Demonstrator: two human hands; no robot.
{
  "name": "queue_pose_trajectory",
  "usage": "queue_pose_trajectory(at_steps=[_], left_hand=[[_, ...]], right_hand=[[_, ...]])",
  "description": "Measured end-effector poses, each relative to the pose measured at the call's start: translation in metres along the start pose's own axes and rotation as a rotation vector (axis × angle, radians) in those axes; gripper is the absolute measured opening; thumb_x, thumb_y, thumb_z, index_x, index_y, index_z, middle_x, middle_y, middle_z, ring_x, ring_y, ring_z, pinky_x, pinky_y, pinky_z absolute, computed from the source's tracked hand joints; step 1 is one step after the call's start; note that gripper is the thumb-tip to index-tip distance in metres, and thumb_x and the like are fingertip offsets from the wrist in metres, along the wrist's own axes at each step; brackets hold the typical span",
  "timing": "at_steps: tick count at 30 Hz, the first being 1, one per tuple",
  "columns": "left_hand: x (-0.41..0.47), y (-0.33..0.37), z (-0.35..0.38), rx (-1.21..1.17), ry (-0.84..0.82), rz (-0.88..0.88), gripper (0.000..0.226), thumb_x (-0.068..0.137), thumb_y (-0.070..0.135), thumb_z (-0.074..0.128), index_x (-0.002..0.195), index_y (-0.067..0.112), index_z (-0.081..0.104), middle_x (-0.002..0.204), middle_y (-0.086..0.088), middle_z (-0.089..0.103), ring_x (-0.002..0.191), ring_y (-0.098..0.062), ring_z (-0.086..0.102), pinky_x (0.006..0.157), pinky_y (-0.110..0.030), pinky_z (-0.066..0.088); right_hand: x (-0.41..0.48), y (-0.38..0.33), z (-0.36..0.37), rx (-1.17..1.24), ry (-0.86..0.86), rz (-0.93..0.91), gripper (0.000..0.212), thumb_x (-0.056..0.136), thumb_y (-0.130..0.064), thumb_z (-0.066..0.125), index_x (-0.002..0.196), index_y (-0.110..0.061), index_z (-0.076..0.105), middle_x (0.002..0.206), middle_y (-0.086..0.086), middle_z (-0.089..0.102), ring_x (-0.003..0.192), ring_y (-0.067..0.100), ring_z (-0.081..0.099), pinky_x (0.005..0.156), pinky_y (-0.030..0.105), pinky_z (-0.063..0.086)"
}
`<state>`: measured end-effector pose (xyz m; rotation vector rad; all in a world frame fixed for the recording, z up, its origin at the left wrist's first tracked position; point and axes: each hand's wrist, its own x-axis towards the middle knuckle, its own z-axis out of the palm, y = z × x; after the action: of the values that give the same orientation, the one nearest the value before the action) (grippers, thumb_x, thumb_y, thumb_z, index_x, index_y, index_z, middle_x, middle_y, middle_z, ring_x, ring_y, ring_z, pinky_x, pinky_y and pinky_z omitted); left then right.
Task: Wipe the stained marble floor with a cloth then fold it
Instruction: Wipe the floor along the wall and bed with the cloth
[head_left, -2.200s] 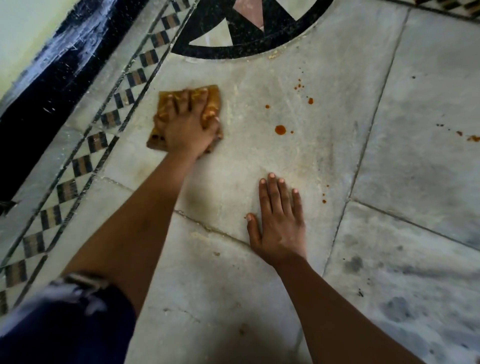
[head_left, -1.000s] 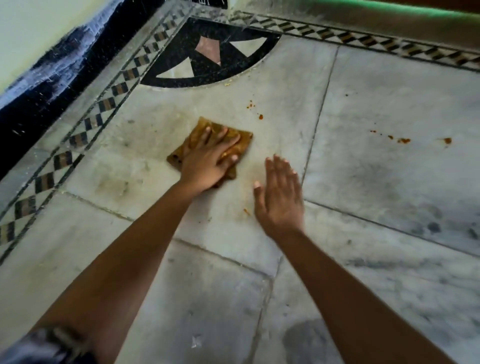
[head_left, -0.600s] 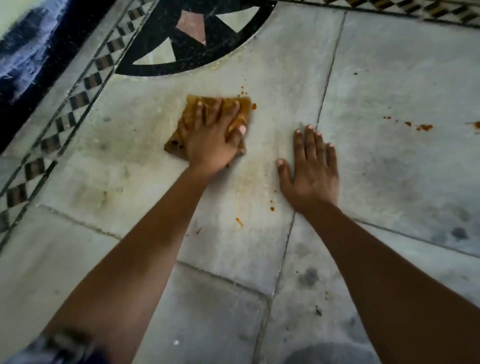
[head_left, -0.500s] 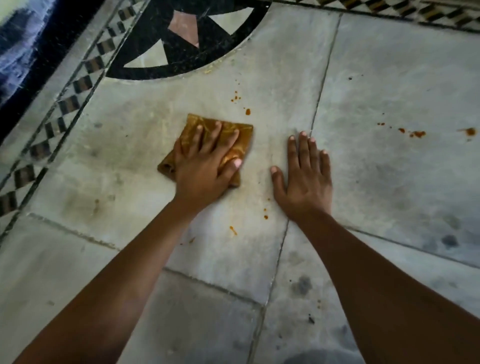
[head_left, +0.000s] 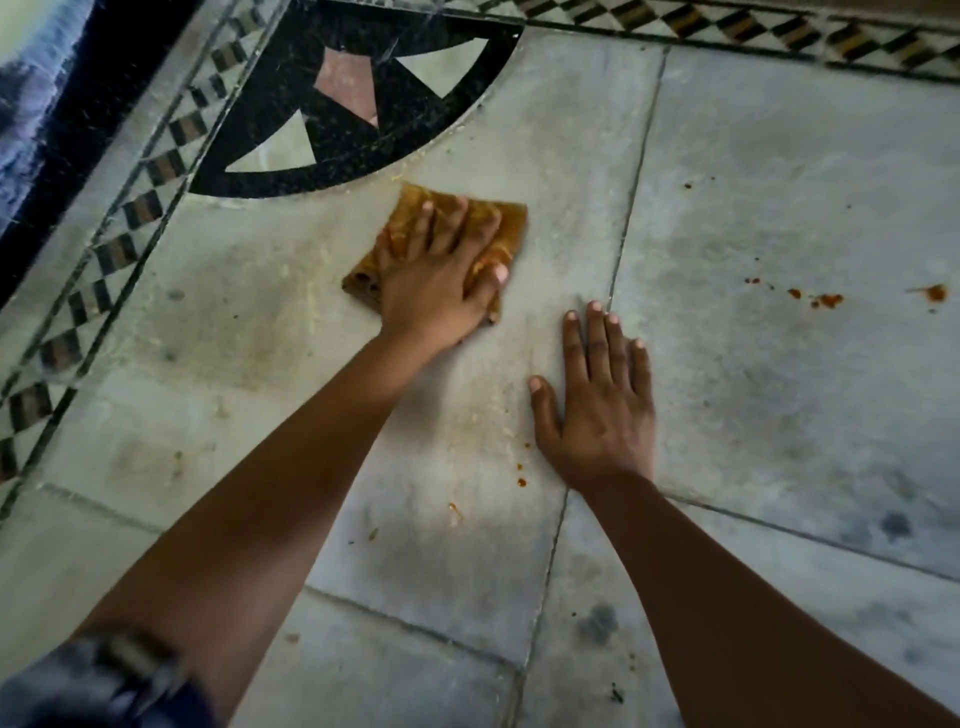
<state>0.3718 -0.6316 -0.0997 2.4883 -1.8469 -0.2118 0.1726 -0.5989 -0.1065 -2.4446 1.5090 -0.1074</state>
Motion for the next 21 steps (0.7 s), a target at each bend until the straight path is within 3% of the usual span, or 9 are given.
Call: queue_pose_trajectory(at_steps=[3,7,12,15,19,21], left_hand=[[-0.035,-0.024,0.0,0.031,-0.01,0.089,0.063,0.087,0.066,0.016,0.146,0.045,0.009,0.159,0.005,0.008,0.146,-0.026,0.004,0.112,-0.057,0.002],[0.018,-0.055,-0.009,0.046,-0.023,-0.1,0.061,0.092,0.062,0.024,0.147,0.043,0.005,0.159,0.003,0.004,0.145,-0.031,0.002,0.112,-0.061,0.003],[0.087,-0.003,-0.012,-0.039,-0.028,-0.213,0.06,0.093,0.061,0.021,0.147,0.04,0.009,0.16,0.003,0.002,0.145,-0.031,-0.001,0.11,-0.063,-0.003],[0.058,0.025,-0.004,0.021,-0.045,-0.036,0.059,0.093,0.058,0.018,0.148,0.039,0.007,0.16,0.001,0.001,0.146,-0.028,-0.001,0.112,-0.059,0.0],[-0.01,-0.006,-0.008,0.098,-0.019,0.292,0.065,0.085,0.055,0.013,0.148,0.037,0.015,0.158,0.001,0.014,0.144,-0.025,0.015,0.113,-0.054,0.006],[-0.007,-0.033,-0.014,0.155,-0.035,0.29,0.066,0.085,0.061,0.013,0.147,0.038,0.017,0.157,0.002,0.017,0.143,-0.027,0.019,0.112,-0.055,0.001]], right_hand=[[0.0,0.001,-0.001,0.017,0.002,0.009,0.069,0.091,-0.048,0.023,0.15,-0.016,0.009,0.159,0.007,0.003,0.147,0.021,0.0,0.118,0.039,-0.003],[-0.001,0.0,0.001,0.037,0.017,0.002,0.068,0.092,-0.048,0.023,0.15,-0.014,0.012,0.159,0.009,0.006,0.146,0.022,0.002,0.119,0.04,0.0],[-0.001,0.0,0.001,0.025,0.017,0.014,0.069,0.091,-0.05,0.019,0.15,-0.015,0.01,0.159,0.008,0.005,0.146,0.022,0.002,0.118,0.039,0.0],[0.0,0.0,-0.001,0.033,0.008,0.009,0.069,0.091,-0.049,0.02,0.15,-0.015,0.011,0.159,0.008,0.006,0.146,0.022,0.004,0.118,0.04,0.001],[-0.001,0.0,-0.002,0.052,0.009,0.007,0.069,0.091,-0.048,0.025,0.15,-0.016,0.013,0.158,0.009,0.007,0.146,0.023,0.006,0.118,0.039,0.0],[-0.001,-0.001,-0.002,0.057,0.008,0.011,0.069,0.09,-0.048,0.023,0.15,-0.015,0.014,0.158,0.009,0.008,0.146,0.023,0.006,0.118,0.039,0.0]])
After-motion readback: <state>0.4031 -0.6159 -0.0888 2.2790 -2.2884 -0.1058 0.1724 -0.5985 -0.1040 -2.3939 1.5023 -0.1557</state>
